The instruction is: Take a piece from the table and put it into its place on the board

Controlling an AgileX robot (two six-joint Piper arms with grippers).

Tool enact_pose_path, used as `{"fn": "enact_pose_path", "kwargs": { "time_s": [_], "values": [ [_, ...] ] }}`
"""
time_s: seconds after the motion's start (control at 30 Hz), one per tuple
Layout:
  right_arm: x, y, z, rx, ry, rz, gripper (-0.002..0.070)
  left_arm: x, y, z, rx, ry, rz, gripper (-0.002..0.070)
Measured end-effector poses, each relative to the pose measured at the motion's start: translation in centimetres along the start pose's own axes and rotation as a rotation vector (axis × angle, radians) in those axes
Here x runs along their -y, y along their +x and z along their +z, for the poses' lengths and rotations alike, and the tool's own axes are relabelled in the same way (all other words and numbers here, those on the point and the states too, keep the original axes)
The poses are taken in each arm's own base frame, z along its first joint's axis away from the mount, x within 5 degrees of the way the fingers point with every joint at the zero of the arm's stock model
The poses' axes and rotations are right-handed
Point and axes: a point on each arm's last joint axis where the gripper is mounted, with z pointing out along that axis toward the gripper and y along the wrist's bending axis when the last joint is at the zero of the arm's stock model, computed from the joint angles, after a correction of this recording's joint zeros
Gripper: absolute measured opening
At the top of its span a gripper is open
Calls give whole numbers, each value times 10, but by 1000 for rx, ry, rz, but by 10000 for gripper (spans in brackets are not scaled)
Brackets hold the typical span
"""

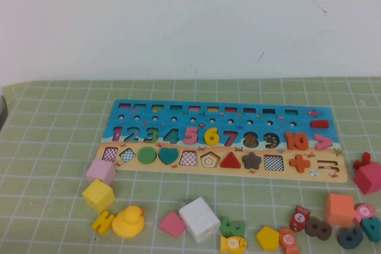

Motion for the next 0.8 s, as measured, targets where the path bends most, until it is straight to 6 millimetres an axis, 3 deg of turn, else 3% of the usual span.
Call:
{"fn": "enact_pose_path", "kwargs": {
  "time_s": [0.2, 0.4, 0.8],
  "values": [
    [0, 0, 0, 0, 0, 0, -3, 0, 0, 0, 0, -4, 9, -2],
    [0, 0, 0, 0, 2, -5, -3, -6, -1, 0, 2, -62, 164, -2],
    [0, 0, 0, 0, 0, 0, -3, -6, -1, 0, 2, -61, 163, -2]
  ]
}}
